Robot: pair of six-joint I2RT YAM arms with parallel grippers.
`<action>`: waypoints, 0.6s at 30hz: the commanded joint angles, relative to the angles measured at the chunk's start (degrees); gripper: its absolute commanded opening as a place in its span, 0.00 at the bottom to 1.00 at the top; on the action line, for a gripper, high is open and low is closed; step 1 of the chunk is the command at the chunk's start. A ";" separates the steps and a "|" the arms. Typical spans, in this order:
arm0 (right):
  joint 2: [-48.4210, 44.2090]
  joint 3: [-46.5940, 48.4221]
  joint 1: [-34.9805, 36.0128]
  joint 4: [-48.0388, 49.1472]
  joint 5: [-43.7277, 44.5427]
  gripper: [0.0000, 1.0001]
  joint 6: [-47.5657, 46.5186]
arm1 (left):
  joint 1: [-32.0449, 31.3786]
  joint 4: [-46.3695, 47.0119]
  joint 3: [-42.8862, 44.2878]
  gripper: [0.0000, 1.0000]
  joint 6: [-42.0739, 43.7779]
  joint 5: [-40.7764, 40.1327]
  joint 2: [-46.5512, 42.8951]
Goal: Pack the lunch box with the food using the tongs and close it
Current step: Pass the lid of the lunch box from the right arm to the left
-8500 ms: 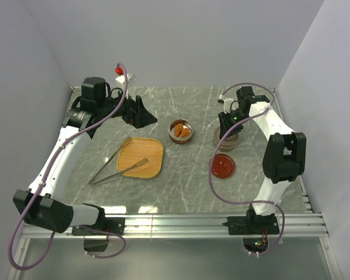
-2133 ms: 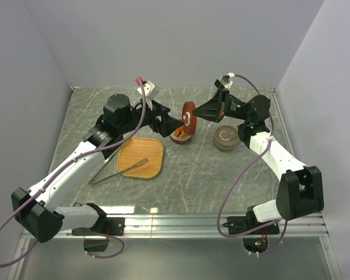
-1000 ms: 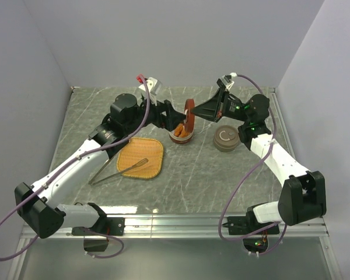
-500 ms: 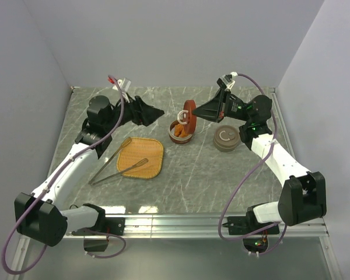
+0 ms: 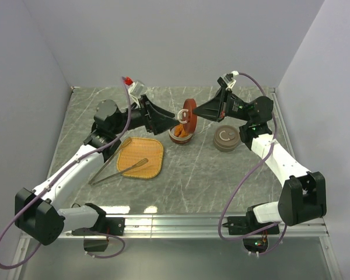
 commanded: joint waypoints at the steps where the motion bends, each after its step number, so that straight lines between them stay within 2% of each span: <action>1: -2.17 0.34 0.17 4.24 0.93 0.00 1.15 | -0.73 -1.90 2.56 0.74 2.43 -3.23 1.27; 4: -2.08 -0.89 0.17 7.57 1.55 0.00 3.95 | -1.61 -0.33 2.47 0.72 1.82 -4.11 2.06; 8: -1.91 -1.16 0.26 9.25 1.64 0.00 5.81 | -3.27 0.12 3.35 0.62 1.11 -5.34 3.73; 13: -2.43 -1.33 0.96 9.96 1.46 0.00 6.43 | -3.89 3.72 3.79 0.55 -2.23 -5.08 6.10; 18: -2.78 -1.95 0.79 10.66 1.46 0.00 7.04 | -3.98 5.92 3.88 0.37 -3.90 -4.11 6.99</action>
